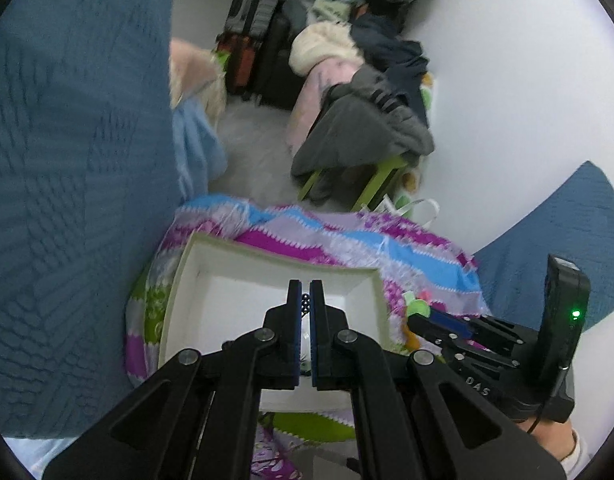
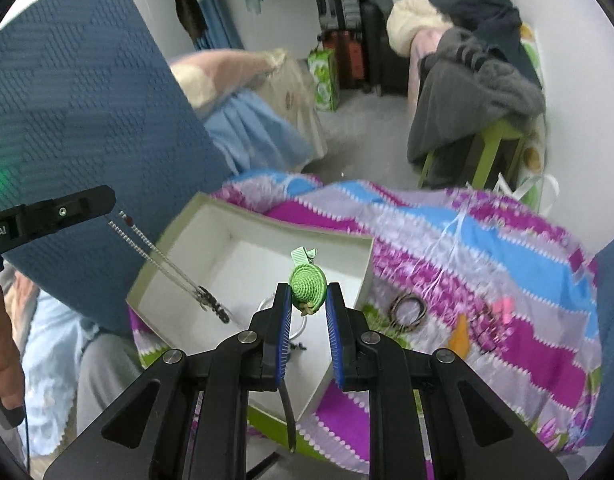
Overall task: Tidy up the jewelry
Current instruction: 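Lower the bead chain into the box with the left gripper while the right carries the green charm there, then open both grippers and withdraw them from the box toward the jewelry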
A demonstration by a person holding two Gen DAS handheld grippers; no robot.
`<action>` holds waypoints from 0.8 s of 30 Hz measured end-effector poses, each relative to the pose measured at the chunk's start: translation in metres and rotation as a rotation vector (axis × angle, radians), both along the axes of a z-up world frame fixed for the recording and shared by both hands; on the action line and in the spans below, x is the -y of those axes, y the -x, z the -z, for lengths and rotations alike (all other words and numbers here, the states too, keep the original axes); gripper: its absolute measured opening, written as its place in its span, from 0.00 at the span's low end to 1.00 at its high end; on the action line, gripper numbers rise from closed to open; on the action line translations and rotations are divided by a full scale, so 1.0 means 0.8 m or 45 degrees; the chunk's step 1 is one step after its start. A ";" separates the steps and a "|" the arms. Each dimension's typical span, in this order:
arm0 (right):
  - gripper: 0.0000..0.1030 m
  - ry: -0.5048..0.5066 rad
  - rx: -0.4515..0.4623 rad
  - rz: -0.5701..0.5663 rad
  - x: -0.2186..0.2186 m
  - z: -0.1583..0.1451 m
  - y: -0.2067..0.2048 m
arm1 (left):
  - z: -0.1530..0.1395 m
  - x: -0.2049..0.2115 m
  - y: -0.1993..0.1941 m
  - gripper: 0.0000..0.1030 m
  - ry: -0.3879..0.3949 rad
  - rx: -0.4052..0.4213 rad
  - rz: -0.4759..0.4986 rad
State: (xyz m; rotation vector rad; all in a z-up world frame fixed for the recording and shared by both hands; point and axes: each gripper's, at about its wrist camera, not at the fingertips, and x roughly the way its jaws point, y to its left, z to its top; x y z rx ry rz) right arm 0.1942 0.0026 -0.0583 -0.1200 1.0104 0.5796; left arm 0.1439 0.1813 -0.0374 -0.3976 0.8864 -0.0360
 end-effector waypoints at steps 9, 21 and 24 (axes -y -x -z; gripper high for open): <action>0.15 0.056 -0.069 0.001 -0.010 0.043 -0.007 | 0.059 -0.018 -0.001 0.02 0.055 -0.143 -0.039; 0.40 -0.068 0.031 0.007 0.011 -0.030 -0.005 | -0.007 -0.012 0.008 0.44 0.018 -0.043 -0.027; 0.44 -0.084 0.102 0.013 0.023 -0.060 0.002 | -0.029 -0.003 0.014 0.44 0.005 -0.009 -0.019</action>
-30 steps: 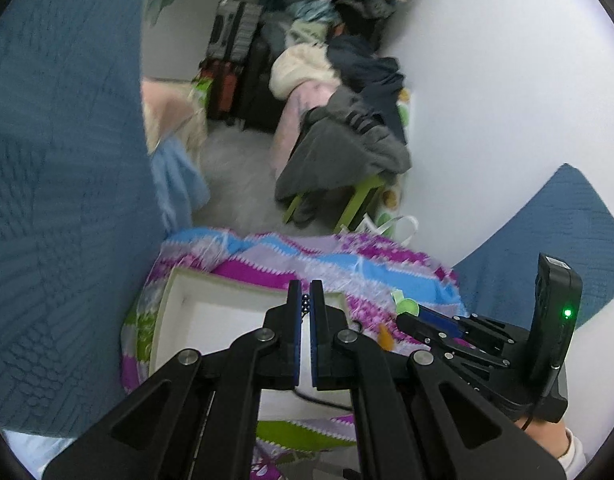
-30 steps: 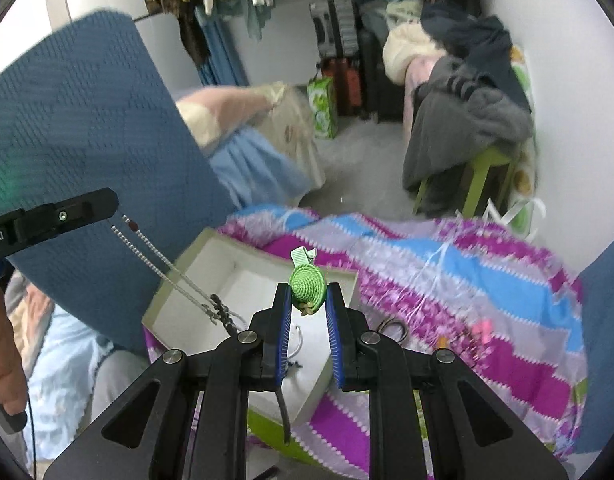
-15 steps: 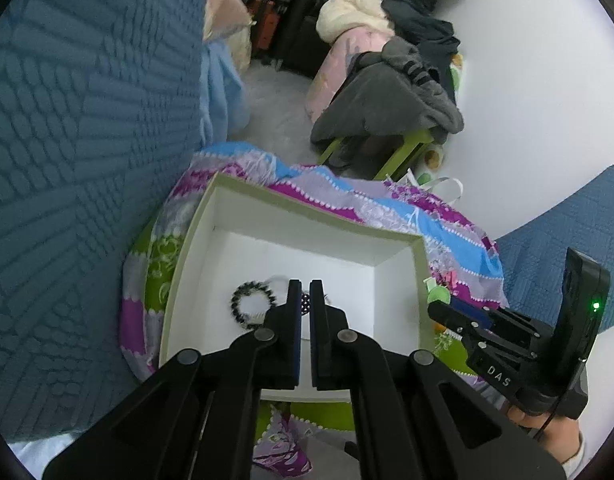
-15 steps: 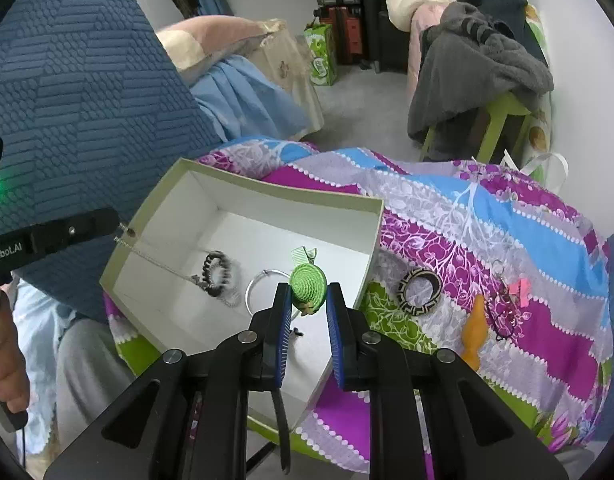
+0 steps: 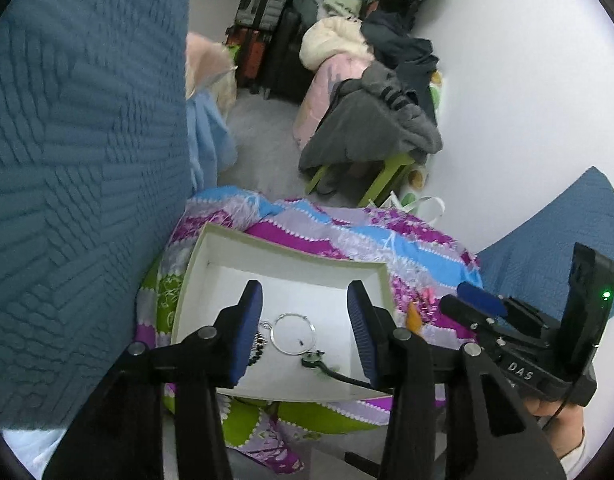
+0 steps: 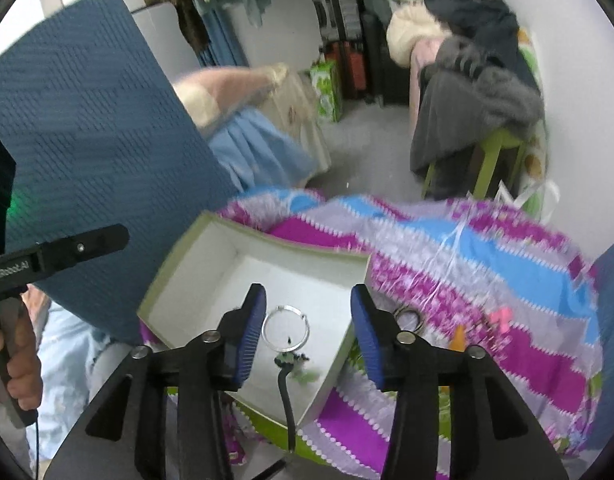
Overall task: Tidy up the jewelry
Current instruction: 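Open both grippers and withdraw them from the box toward the jewelry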
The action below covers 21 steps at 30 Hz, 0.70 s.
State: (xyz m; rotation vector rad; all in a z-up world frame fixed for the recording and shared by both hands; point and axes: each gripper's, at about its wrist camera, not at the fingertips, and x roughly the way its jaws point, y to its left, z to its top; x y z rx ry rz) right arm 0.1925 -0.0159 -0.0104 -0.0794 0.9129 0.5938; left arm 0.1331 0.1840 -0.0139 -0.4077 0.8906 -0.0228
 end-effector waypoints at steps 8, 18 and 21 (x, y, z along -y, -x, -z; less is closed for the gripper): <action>0.44 -0.052 0.158 0.051 0.053 -0.056 0.021 | -0.039 0.042 0.017 0.44 -0.054 0.095 0.032; 0.44 -0.064 0.274 0.146 0.138 -0.072 0.055 | -0.053 0.114 0.032 0.44 -0.028 0.184 0.084; 0.44 -0.065 0.291 0.163 0.158 -0.072 0.065 | -0.051 0.139 0.034 0.44 -0.022 0.197 0.099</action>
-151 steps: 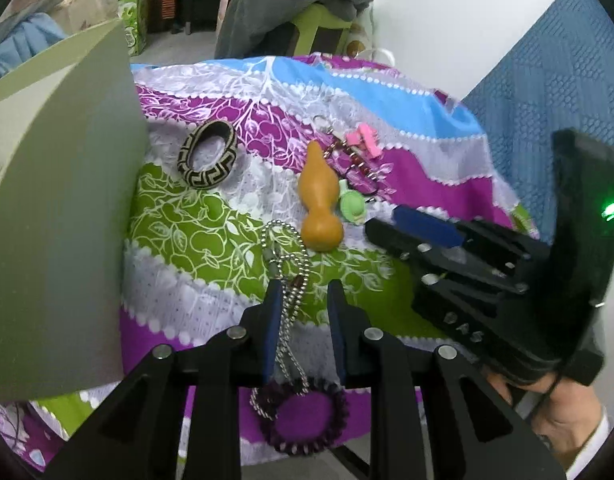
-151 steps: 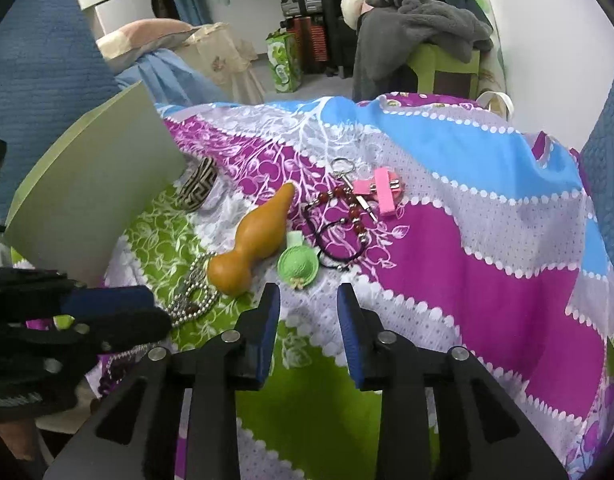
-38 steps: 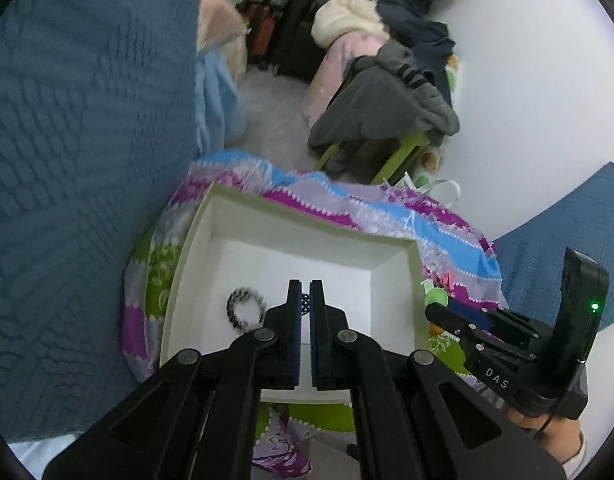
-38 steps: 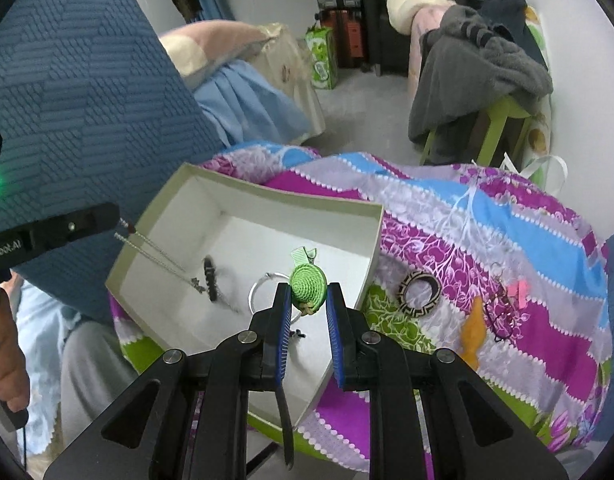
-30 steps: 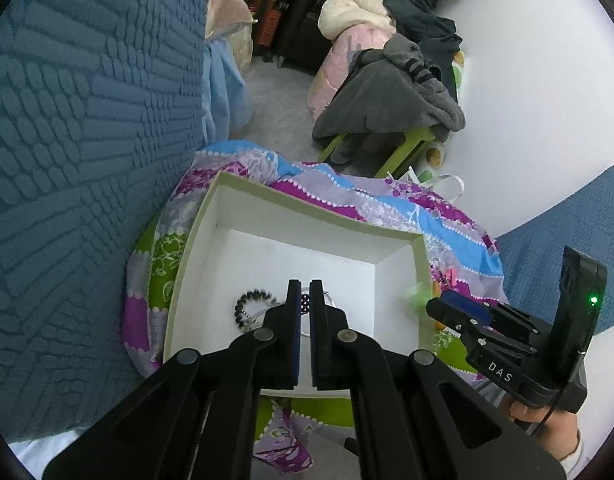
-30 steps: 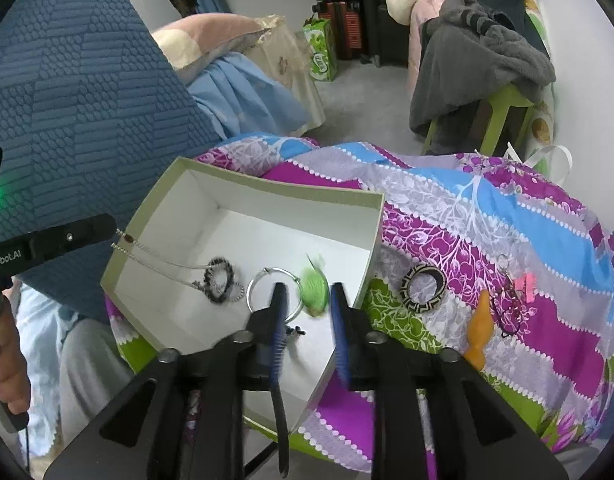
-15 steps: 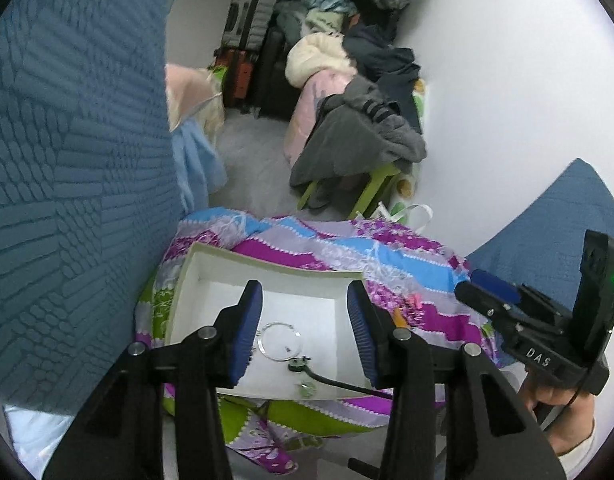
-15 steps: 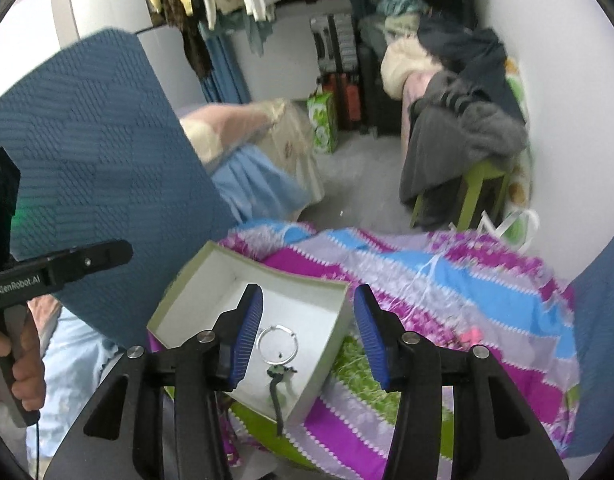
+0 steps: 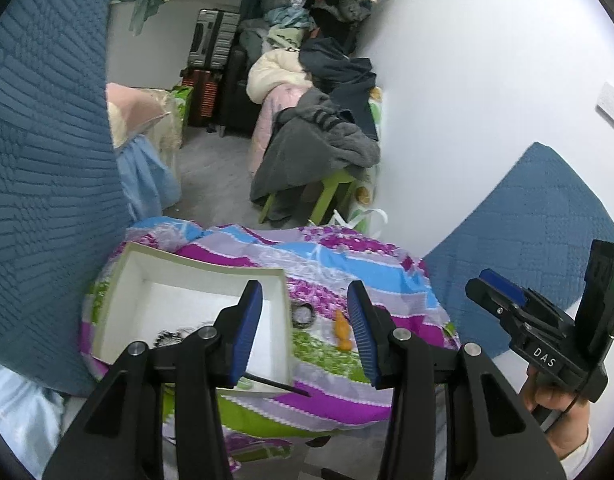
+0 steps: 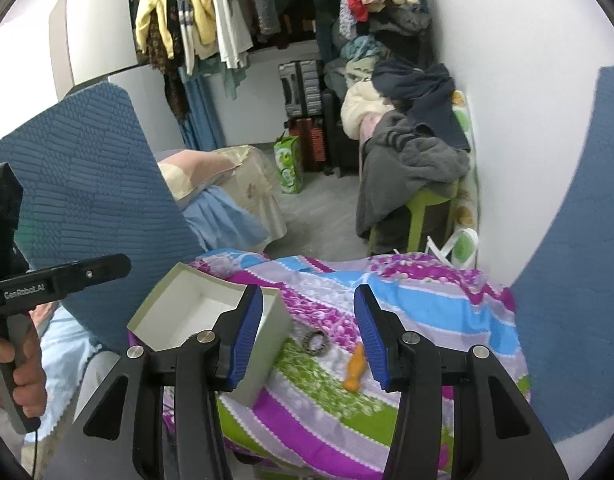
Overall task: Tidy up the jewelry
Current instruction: 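Open both grippers and withdraw them from the box toward the jewelry, then grasp the orange gourd pendant with the left gripper while the right grasps the pink strap keychain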
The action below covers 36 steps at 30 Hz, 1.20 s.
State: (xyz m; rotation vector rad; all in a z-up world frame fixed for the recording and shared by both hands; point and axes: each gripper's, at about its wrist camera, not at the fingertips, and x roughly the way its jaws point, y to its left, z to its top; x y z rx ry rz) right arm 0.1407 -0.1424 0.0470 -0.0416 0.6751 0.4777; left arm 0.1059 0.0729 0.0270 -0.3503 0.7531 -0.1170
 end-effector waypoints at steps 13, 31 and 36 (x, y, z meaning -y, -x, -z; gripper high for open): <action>0.44 -0.001 -0.010 0.082 0.076 0.054 0.040 | 0.046 0.089 0.015 0.44 0.003 -0.011 0.086; 0.35 -0.025 -0.096 0.082 0.114 0.200 -0.021 | 0.164 0.174 -0.030 0.43 0.045 -0.127 0.171; 0.35 -0.050 -0.140 0.056 0.117 0.224 -0.054 | 0.196 0.185 -0.054 0.43 0.029 -0.184 0.172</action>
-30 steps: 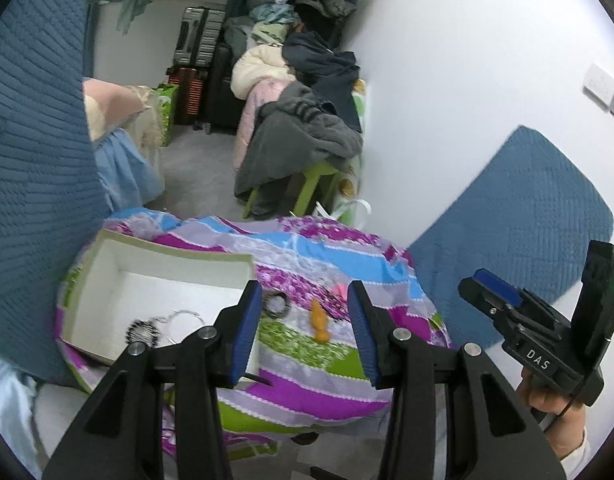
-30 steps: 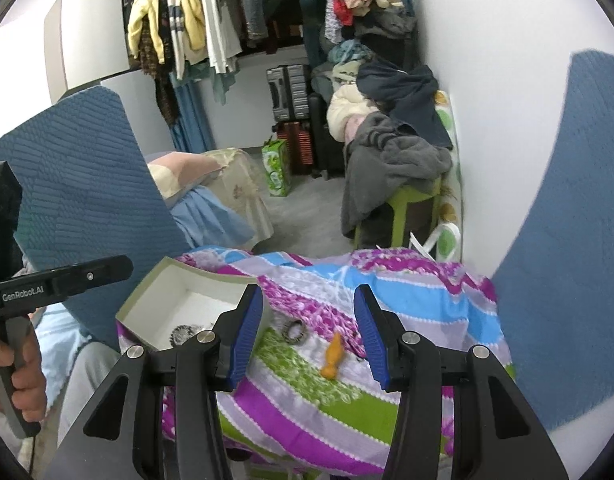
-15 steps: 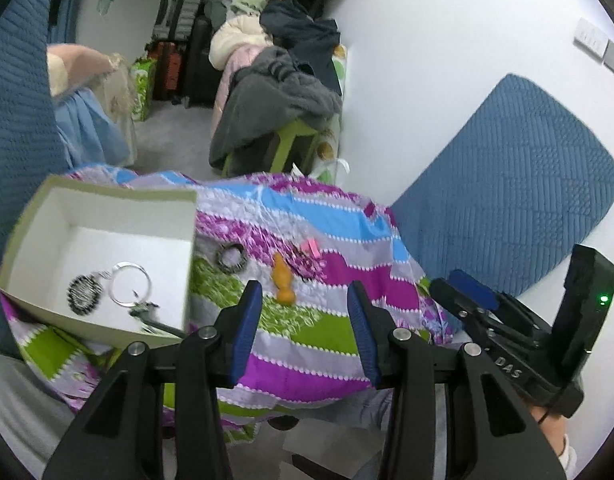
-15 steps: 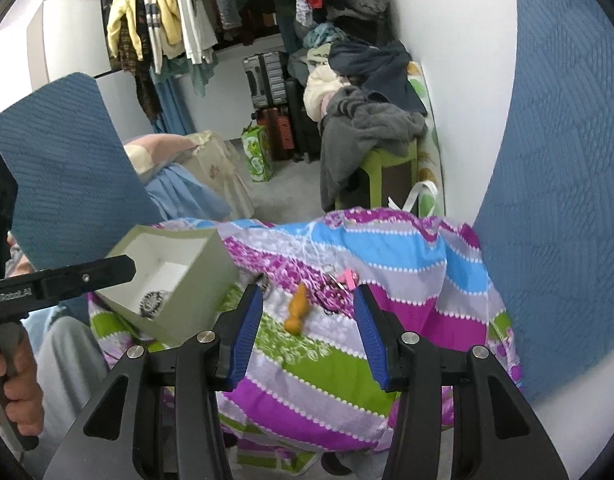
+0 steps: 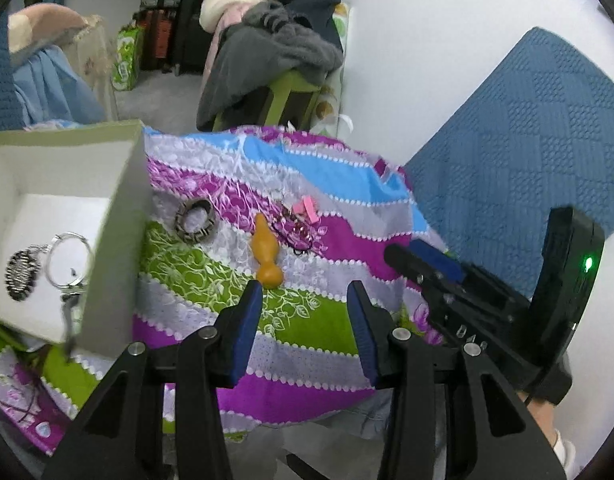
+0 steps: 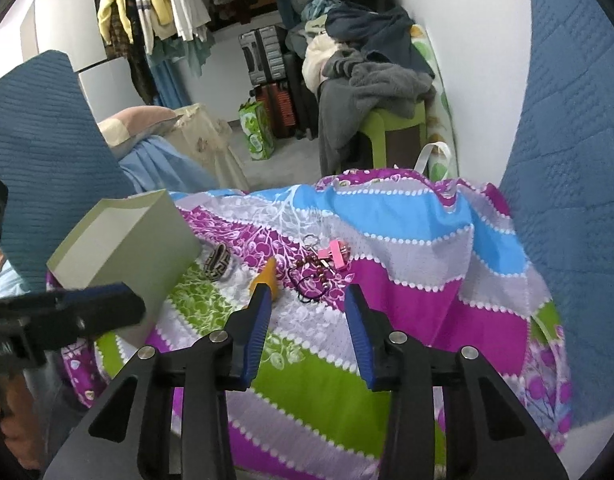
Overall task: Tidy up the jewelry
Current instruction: 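Grasp the orange gourd pendant with the left gripper while the right grasps the pink strap keychain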
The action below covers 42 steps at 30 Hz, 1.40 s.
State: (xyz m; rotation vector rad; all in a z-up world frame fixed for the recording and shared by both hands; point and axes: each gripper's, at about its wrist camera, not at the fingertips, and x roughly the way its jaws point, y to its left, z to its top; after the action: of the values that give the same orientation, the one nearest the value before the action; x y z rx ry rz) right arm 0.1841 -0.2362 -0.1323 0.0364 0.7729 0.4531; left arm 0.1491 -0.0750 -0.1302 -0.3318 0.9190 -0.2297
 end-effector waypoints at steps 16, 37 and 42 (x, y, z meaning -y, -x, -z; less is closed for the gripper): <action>0.33 0.013 -0.177 -0.078 -0.014 0.067 -0.116 | 0.087 0.021 -0.069 0.42 -0.074 -0.129 0.005; 0.09 0.156 -0.242 -0.116 -0.042 0.107 -0.145 | 0.117 0.021 -0.099 0.27 -0.135 -0.102 0.019; 0.08 0.172 -0.237 -0.096 -0.040 0.102 -0.136 | 0.116 0.024 -0.101 0.27 -0.115 -0.100 0.027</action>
State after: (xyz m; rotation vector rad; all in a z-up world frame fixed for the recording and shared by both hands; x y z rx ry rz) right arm 0.2930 -0.2044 -0.2139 -0.0774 0.9893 0.4723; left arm 0.2299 -0.0939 -0.2233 -0.2486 1.0073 -0.1952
